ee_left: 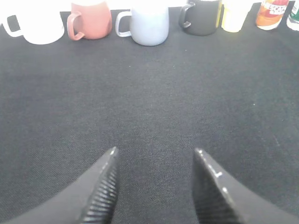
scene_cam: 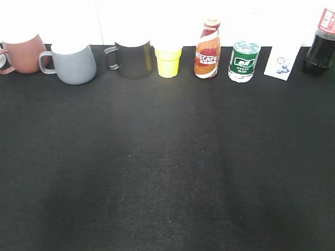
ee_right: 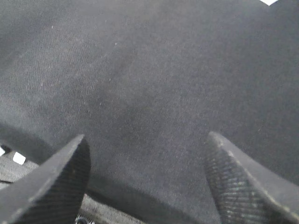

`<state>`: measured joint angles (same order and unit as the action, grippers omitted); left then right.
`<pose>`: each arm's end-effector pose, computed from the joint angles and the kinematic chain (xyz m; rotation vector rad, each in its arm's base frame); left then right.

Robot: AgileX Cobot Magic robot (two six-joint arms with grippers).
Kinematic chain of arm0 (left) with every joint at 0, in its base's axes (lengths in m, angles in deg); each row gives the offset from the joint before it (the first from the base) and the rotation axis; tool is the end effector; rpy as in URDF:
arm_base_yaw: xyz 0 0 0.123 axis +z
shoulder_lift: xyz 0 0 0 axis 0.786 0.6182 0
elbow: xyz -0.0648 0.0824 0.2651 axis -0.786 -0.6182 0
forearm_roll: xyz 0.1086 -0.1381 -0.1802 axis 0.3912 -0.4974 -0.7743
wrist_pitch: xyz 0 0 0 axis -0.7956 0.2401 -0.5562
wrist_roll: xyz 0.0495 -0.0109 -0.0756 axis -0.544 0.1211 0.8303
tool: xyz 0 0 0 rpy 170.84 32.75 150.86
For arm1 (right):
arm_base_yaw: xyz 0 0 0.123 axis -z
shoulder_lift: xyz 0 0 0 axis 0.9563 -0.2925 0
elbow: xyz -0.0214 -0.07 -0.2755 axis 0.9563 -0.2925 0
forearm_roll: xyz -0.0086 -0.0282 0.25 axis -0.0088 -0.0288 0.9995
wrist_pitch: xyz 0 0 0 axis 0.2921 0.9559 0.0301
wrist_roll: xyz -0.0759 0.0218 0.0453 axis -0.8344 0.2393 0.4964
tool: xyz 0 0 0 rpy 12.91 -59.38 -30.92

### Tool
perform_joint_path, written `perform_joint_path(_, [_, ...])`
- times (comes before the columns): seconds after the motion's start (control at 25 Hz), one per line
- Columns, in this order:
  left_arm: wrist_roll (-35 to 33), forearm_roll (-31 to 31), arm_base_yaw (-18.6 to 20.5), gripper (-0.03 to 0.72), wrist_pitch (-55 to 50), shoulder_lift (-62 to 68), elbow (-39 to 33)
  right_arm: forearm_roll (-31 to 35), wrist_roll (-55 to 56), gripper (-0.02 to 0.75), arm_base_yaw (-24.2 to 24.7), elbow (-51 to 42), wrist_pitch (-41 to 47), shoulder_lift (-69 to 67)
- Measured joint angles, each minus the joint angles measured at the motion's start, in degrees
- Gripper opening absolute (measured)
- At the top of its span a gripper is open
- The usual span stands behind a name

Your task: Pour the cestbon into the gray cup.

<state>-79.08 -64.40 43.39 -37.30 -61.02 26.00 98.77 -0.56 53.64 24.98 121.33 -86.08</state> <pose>-0.0115 -0.0024 0.2878 0.1413 1.9992 -0.1600 -0.0015 0.0124 0.2783 -0.4675 2.0568 0.3245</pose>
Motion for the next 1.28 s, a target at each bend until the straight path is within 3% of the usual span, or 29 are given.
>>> perform_joint_path(0.8, [0.02,0.00,0.00,0.400,0.40,0.00,-0.07,0.29,0.11,0.568,0.00,-0.20,-1.23,0.00])
perform_joint_path(1.28, [0.02,0.00,0.00,0.331,0.40,0.00,-0.07,1.80,0.17,0.568,0.00,-0.20,-1.17,0.00])
